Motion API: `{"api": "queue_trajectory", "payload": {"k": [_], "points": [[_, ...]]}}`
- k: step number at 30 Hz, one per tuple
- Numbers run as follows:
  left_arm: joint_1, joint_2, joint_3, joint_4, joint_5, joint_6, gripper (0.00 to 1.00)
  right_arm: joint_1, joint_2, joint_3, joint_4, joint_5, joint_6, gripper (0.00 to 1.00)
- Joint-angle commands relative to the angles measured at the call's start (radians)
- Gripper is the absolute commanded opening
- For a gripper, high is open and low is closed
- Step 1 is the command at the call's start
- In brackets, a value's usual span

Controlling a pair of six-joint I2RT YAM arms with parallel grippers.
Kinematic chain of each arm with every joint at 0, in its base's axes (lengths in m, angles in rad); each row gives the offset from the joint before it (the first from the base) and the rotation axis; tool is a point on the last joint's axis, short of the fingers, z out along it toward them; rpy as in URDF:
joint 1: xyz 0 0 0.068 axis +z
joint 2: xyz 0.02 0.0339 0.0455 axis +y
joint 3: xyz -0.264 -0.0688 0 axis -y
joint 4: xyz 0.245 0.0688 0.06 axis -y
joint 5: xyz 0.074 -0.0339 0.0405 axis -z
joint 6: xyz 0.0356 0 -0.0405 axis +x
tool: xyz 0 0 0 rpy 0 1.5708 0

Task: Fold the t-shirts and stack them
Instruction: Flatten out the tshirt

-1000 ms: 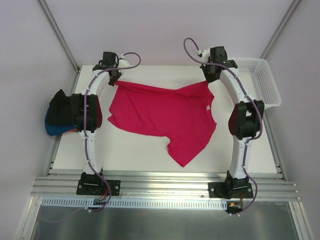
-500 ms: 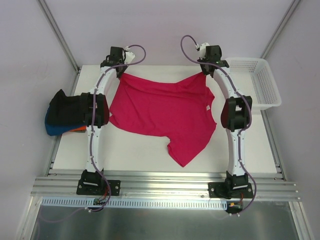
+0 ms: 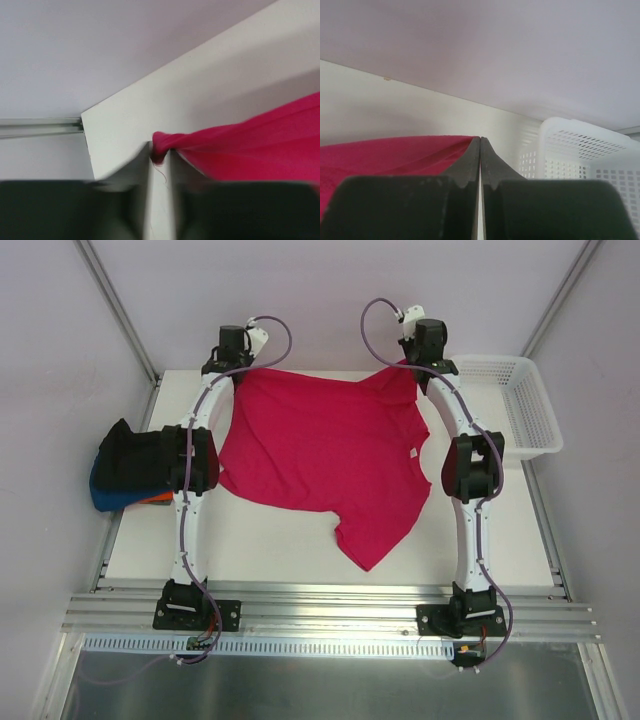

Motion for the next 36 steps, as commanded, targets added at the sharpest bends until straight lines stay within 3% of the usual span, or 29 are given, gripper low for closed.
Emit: {"api": "queue_trajectory", "payload": {"k": [1,2,3,7,10,14,15,18,20,22,24,26,30,36], "points": [[-0.012,-0.001,0.009,0.093,-0.041,-0.012,0.62,-0.001,-0.031,0.019,0.058,0.038,-0.014,0.0],[-0.015,-0.001,0.005,0.093,-0.048,-0.019,0.86,0.002,-0.029,0.016,0.044,0.038,-0.02,0.01],[-0.017,-0.003,0.003,0.093,-0.066,-0.036,0.99,0.003,-0.031,0.006,0.038,0.045,-0.027,0.04],[-0.022,-0.089,-0.075,0.093,-0.103,-0.113,0.99,0.011,-0.075,-0.011,0.001,0.083,-0.027,0.69],[-0.026,-0.246,-0.21,0.082,-0.155,-0.189,0.99,0.002,-0.176,-0.037,-0.084,0.049,0.051,0.84],[-0.032,-0.49,-0.414,-0.068,-0.036,-0.254,0.99,0.009,-0.317,-0.102,-0.282,-0.058,0.126,0.89],[-0.034,-0.528,-0.435,-0.207,0.013,-0.284,0.99,0.012,-0.343,-0.111,-0.333,-0.164,0.159,0.9],[-0.035,-0.648,-0.538,-0.416,0.155,-0.347,0.99,0.022,-0.397,-0.122,-0.547,-0.352,0.247,0.94],[-0.035,-0.717,-0.596,-0.491,0.191,-0.378,0.99,0.025,-0.411,-0.152,-0.697,-0.496,0.3,0.94],[-0.035,-0.763,-0.681,-0.58,0.309,-0.387,0.95,0.029,-0.452,-0.27,-0.724,-0.613,0.375,0.94],[-0.035,-0.776,-0.739,-0.627,0.356,-0.421,0.92,0.041,-0.512,-0.45,-0.735,-0.729,0.395,0.94],[-0.035,-0.759,-0.75,-0.714,0.394,-0.433,0.83,0.049,-0.551,-0.599,-0.753,-0.788,0.409,0.94],[-0.035,-0.719,-0.8,-0.754,0.469,-0.473,0.79,0.04,-0.569,-0.772,-0.75,-0.853,0.492,0.93],[-0.031,-0.587,-0.804,-0.786,0.537,-0.469,0.75,0.028,-0.471,-0.786,-0.754,-0.862,0.493,0.93]]}}
